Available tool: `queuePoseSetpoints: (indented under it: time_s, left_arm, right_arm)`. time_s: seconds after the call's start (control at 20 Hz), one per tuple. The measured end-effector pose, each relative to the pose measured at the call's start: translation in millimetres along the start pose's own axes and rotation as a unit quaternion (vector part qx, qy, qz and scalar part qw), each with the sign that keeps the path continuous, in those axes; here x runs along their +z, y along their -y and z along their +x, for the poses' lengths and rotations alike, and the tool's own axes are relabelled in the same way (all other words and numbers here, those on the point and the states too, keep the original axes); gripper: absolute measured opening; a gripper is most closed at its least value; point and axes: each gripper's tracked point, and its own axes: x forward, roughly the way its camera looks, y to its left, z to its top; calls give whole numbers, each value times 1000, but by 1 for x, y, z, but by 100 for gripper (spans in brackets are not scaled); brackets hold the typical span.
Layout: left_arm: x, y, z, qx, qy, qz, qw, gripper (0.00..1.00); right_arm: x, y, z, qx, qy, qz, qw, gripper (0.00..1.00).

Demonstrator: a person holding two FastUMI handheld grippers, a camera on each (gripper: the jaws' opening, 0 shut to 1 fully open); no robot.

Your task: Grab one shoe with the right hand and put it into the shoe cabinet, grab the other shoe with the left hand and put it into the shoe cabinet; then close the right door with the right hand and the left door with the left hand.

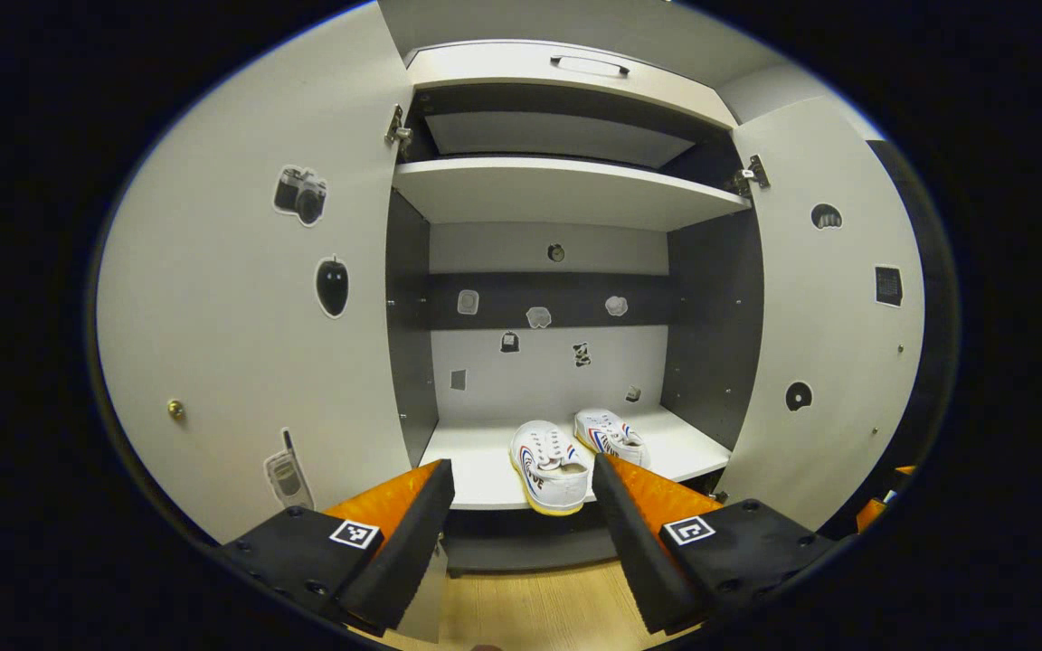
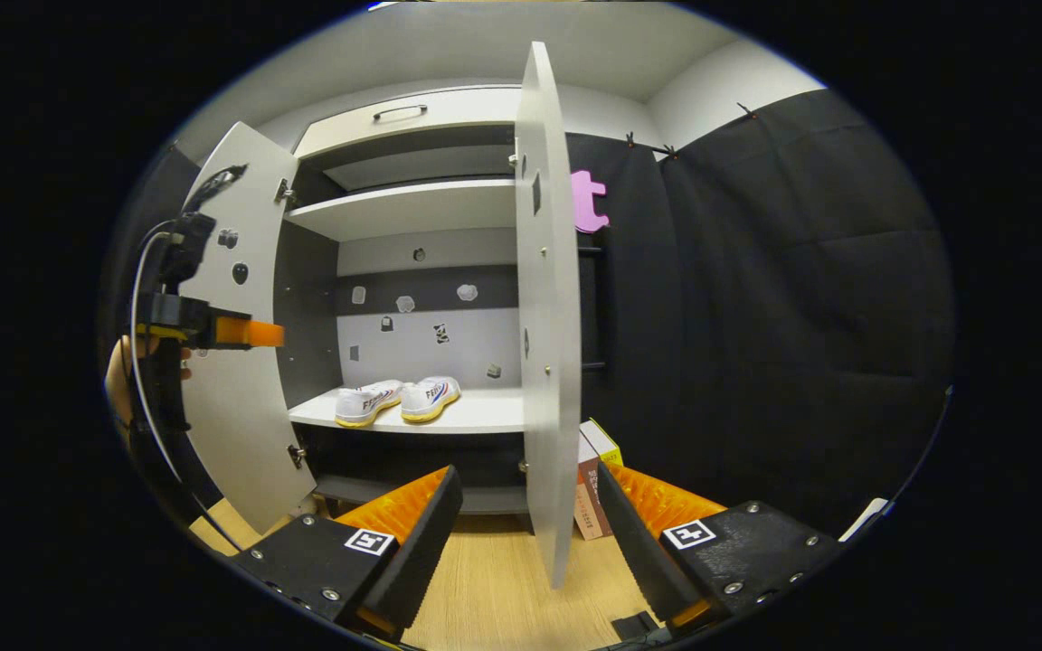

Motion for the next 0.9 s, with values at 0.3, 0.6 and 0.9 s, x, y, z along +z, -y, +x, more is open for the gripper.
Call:
queuePoseSetpoints:
  time_s: [0.3,0.6,0.9]
  left_arm:
    - [2,-5,-56,1,23,-25,999,99]
    - [-8,-18,-99,5,32,-38,999,98]
    - [-19,-46,-131,25,52,-42,997,98]
  right_arm:
    - [-6,54,10,-48,-10,-3,999,92]
    - [-22,90,37,-72,-16,-21,997,93]
    - [-36,105,73,-66,-21,-6,998,93]
